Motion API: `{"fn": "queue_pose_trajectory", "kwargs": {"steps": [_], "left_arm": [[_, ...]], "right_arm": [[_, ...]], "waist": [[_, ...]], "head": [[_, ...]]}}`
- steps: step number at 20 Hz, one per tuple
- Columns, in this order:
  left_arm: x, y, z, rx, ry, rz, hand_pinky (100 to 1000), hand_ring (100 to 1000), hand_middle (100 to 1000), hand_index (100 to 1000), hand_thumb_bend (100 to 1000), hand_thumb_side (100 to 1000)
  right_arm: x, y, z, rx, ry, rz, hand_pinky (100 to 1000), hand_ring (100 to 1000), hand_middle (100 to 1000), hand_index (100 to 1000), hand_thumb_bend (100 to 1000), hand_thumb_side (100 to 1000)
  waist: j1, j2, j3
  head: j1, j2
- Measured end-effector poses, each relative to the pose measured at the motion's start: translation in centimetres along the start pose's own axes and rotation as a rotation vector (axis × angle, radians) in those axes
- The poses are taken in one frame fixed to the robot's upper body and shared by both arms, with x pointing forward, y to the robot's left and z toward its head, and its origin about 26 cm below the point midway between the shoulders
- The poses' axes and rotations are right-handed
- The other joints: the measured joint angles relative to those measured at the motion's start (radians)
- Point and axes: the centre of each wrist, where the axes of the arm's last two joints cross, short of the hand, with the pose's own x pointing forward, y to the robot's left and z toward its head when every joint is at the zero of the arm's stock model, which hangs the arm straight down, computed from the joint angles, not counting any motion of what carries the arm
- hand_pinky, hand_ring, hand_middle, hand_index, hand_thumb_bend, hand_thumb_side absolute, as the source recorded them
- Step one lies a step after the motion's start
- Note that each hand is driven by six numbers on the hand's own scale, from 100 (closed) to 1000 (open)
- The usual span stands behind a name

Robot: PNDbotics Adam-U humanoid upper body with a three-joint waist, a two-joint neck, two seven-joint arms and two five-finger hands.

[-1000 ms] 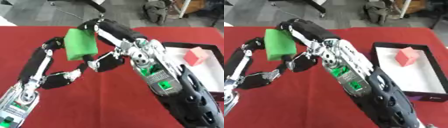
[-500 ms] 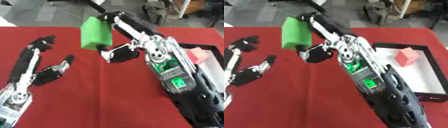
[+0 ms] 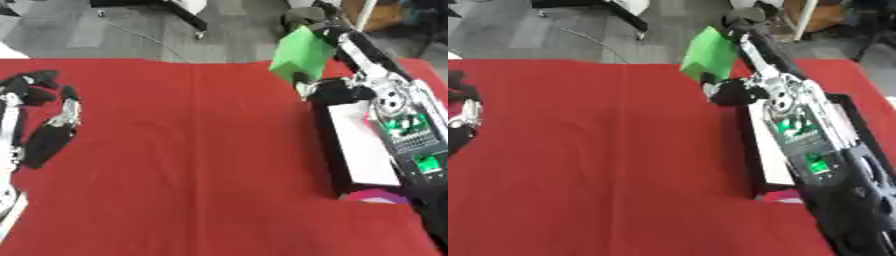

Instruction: Pick up the objects with one hand, pass them to the other hand, and then place them into the box on the other side of the table.

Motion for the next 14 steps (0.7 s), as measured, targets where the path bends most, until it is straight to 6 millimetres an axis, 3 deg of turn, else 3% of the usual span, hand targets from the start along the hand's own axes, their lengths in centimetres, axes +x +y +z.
{"fn": "queue_pose_trajectory", "kwargs": {"steps": [10, 14], "left_arm": [[-0.5, 1.3, -0.2, 0.117, 0.016, 0.002, 688, 620, 639, 781, 100, 577], [-0.7, 1.7, -0.3, 0.142, 0.019, -0.007, 689, 621, 640, 782, 100, 578]], "right_arm": [[-8.1, -1.2, 0.1, -0.067, 0.282, 0.095, 847, 915, 511, 623, 100, 100], [-10.3, -1.2, 0.5, -0.041, 0.343, 0.126, 850, 971, 607, 714, 100, 100]], "waist": [[-0.001, 0.003, -0.004], [-0.001, 0.003, -0.005]], "head": [[-0.035, -0.007], [-0.044, -0.007]]}}
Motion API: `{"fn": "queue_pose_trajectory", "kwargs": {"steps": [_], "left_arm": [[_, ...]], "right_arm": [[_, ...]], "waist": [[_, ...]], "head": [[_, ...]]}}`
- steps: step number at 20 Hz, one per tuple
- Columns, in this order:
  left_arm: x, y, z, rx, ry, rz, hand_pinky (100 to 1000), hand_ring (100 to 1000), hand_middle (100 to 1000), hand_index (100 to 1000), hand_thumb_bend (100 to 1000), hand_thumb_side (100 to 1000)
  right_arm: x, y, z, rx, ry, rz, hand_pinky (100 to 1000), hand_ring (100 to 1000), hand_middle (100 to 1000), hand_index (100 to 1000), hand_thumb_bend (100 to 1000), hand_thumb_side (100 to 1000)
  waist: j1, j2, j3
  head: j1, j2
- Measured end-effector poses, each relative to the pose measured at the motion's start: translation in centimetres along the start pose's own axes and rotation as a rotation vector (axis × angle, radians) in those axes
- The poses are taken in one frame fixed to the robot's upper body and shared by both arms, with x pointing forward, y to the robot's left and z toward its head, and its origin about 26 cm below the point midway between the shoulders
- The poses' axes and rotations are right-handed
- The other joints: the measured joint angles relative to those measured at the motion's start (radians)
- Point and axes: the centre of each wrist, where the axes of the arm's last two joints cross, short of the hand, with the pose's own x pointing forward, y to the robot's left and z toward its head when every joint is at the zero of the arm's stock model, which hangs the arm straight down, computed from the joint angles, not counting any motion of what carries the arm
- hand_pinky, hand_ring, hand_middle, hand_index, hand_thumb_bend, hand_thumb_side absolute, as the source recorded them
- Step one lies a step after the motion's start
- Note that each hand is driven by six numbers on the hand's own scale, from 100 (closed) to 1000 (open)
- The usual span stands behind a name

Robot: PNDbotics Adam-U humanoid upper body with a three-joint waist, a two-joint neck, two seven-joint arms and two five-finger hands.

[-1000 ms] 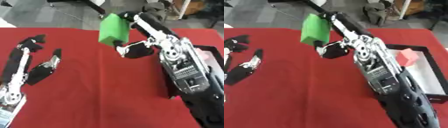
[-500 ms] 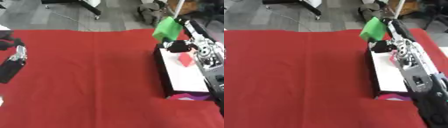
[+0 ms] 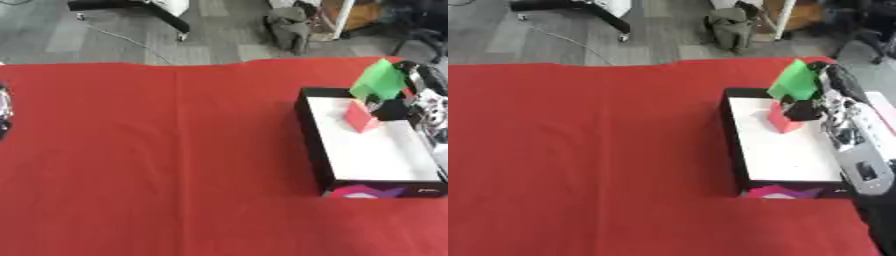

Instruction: Pick up the objects with one hand, pass them to the other hand, and then place them into the box on the other side of the table.

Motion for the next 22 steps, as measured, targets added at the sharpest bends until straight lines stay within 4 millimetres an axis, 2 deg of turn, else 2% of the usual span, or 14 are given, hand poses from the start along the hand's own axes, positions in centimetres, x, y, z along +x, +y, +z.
{"fn": "queue_pose_trajectory", "kwargs": {"steps": [1, 2, 5, 9, 16, 17, 18, 19, 20, 22], "left_arm": [[-0.1, 0.1, 0.0, 0.005, 0.003, -0.001, 689, 621, 640, 782, 100, 575], [-0.1, 0.1, 0.0, 0.008, 0.005, -0.002, 689, 621, 640, 782, 100, 575], [-0.2, 0.2, 0.0, 0.017, 0.010, -0.004, 689, 621, 640, 781, 100, 577], [-0.3, 0.2, 0.0, 0.022, 0.014, -0.006, 689, 621, 641, 781, 100, 577], [-0.4, 0.3, 0.1, 0.026, 0.019, -0.008, 689, 620, 639, 781, 100, 580], [-0.4, 0.3, 0.1, 0.026, 0.019, -0.009, 689, 620, 639, 781, 100, 579], [-0.4, 0.3, 0.1, 0.027, 0.020, -0.009, 690, 621, 638, 780, 100, 580], [-0.4, 0.3, 0.1, 0.027, 0.021, -0.010, 690, 621, 638, 779, 100, 581], [-0.4, 0.3, 0.1, 0.027, 0.022, -0.010, 693, 624, 639, 781, 100, 587], [-0.5, 0.4, 0.1, 0.020, 0.025, -0.018, 703, 634, 647, 788, 100, 618]], "right_arm": [[-0.4, 0.1, -0.1, 0.011, 0.009, 0.007, 853, 986, 633, 735, 100, 100], [-0.8, 0.2, -0.1, 0.022, 0.018, 0.017, 863, 1000, 710, 798, 145, 100], [-1.8, 0.5, -0.4, 0.057, 0.037, 0.053, 899, 1000, 841, 919, 247, 100], [-2.9, 0.8, -0.9, 0.096, 0.061, 0.109, 934, 1000, 901, 968, 376, 100], [-3.6, 0.6, -1.3, 0.124, 0.082, 0.154, 961, 1000, 926, 1000, 403, 100], [-3.7, 0.6, -1.3, 0.122, 0.084, 0.153, 956, 1000, 921, 998, 381, 100], [-3.7, 0.5, -1.3, 0.119, 0.085, 0.152, 948, 1000, 916, 997, 318, 100], [-3.6, 0.4, -1.3, 0.108, 0.085, 0.148, 937, 1000, 909, 994, 206, 110], [-3.4, 0.1, -1.2, 0.087, 0.083, 0.140, 925, 1000, 894, 980, 100, 198], [-2.6, -0.6, -0.8, 0.019, 0.061, 0.096, 919, 1000, 881, 962, 100, 395]], "waist": [[0.000, 0.000, 0.000], [0.000, 0.000, 0.000], [0.000, 0.000, 0.000], [0.002, 0.000, -0.001], [0.003, 0.000, -0.001], [0.003, 0.000, -0.001], [0.003, 0.000, -0.001], [0.003, 0.000, -0.001], [0.003, 0.000, -0.001], [0.005, 0.000, -0.003]], "head": [[-0.002, 0.000], [-0.003, 0.000], [-0.007, 0.000], [-0.007, 0.000], [-0.005, -0.001], [-0.004, -0.001], [-0.002, -0.001], [0.001, -0.001], [0.004, -0.001], [0.014, -0.001]]}}
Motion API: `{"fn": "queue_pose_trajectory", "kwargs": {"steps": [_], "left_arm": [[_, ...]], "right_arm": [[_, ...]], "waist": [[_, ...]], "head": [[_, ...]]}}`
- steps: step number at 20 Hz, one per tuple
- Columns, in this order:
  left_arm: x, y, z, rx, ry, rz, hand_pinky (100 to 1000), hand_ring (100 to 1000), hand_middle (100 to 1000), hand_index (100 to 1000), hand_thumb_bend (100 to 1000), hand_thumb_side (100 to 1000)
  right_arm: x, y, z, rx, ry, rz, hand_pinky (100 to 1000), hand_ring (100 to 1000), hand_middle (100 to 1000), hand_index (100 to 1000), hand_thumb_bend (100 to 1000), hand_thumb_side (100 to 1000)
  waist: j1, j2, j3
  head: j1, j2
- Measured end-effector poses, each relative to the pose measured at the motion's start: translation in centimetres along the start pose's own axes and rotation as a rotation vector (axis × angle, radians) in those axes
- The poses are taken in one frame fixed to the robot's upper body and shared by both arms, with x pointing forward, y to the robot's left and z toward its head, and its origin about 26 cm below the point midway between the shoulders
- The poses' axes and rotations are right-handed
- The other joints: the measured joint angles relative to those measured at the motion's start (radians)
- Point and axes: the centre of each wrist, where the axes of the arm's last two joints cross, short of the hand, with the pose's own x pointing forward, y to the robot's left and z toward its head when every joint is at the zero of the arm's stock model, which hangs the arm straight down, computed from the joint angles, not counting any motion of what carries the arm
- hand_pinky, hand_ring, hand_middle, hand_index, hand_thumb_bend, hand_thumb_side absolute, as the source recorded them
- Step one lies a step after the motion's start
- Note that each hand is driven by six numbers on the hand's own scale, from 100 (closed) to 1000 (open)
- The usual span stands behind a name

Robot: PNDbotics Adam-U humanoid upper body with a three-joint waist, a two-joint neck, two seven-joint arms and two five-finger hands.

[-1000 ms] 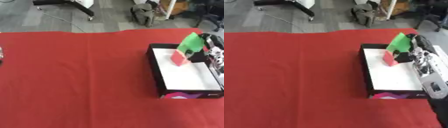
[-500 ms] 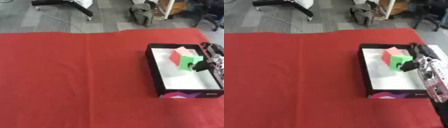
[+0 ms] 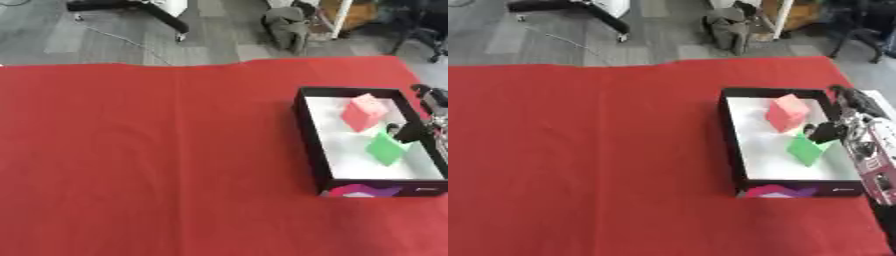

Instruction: Pick up the objects with one hand, pass them to the other hand, and then place them into the box on the other side of the table.

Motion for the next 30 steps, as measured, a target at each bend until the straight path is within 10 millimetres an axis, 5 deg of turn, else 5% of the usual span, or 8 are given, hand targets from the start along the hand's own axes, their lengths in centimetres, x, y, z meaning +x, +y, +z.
{"fn": "queue_pose_trajectory", "kwargs": {"steps": [4, 7, 18, 30], "left_arm": [[-0.3, 0.6, -0.3, -0.099, 0.021, -0.059, 723, 659, 673, 822, 100, 667], [-0.6, 1.4, -0.7, -0.236, 0.077, -0.097, 734, 674, 691, 844, 100, 712], [-2.8, 5.9, -1.4, -0.786, 0.464, -0.221, 884, 820, 780, 897, 491, 647], [-4.0, 7.9, -0.3, -0.928, 0.663, -0.342, 944, 862, 800, 903, 659, 594]], "right_arm": [[2.0, -1.6, 1.6, -0.124, -0.114, -0.176, 917, 1000, 891, 966, 100, 550], [3.3, -1.9, 2.5, -0.160, -0.206, -0.286, 914, 1000, 888, 962, 100, 467], [5.3, -2.3, 4.0, -0.152, -0.339, -0.342, 910, 1000, 875, 950, 100, 406], [5.0, -2.2, 4.0, -0.142, -0.327, -0.310, 910, 1000, 873, 944, 100, 428]], "waist": [[0.006, 0.000, 0.002], [0.009, 0.000, 0.005], [0.021, -0.005, 0.018], [0.041, -0.006, 0.037]], "head": [[0.020, 0.001], [0.029, 0.001], [0.066, 0.002], [0.150, 0.009]]}}
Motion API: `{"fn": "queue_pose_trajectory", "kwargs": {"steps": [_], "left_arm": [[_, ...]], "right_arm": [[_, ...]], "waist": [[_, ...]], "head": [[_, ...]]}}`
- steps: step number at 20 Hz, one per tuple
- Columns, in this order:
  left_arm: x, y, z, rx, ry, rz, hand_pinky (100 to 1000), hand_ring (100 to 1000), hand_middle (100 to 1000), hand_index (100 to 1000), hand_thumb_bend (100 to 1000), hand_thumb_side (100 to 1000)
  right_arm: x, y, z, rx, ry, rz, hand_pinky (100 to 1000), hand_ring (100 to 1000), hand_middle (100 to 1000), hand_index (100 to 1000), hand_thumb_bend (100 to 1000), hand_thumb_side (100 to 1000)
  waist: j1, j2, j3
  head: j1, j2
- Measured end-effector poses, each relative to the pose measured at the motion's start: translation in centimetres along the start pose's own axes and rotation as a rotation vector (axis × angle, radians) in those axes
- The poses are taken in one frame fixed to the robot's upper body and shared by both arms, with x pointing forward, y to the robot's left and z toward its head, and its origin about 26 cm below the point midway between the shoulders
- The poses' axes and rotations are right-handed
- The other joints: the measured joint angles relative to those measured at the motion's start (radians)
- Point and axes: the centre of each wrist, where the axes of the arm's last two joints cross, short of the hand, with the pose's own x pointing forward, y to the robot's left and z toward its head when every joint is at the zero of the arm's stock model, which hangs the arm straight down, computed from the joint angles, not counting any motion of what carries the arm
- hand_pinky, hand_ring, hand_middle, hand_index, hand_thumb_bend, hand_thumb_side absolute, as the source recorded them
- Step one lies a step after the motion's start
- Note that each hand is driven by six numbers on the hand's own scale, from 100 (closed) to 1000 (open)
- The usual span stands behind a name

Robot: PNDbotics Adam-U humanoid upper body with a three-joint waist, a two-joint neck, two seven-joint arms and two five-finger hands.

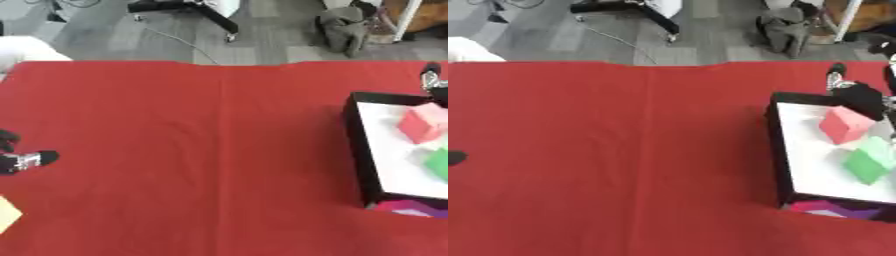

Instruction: Pick up the objects with one hand, pass them to the other hand, and then place them into the box on the other side of the table.

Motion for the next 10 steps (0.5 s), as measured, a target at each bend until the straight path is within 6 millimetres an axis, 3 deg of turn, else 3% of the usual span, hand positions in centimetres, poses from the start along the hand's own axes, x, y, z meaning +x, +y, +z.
{"fn": "queue_pose_trajectory", "kwargs": {"steps": [10], "left_arm": [[-3.1, 0.2, -1.2, 0.013, 0.133, -0.014, 973, 889, 814, 910, 645, 444]], "right_arm": [[-0.3, 0.0, -0.2, -0.011, 0.016, 0.010, 908, 1000, 867, 939, 100, 431]], "waist": [[0.006, 0.000, 0.006]], "head": [[0.064, 0.010]]}}
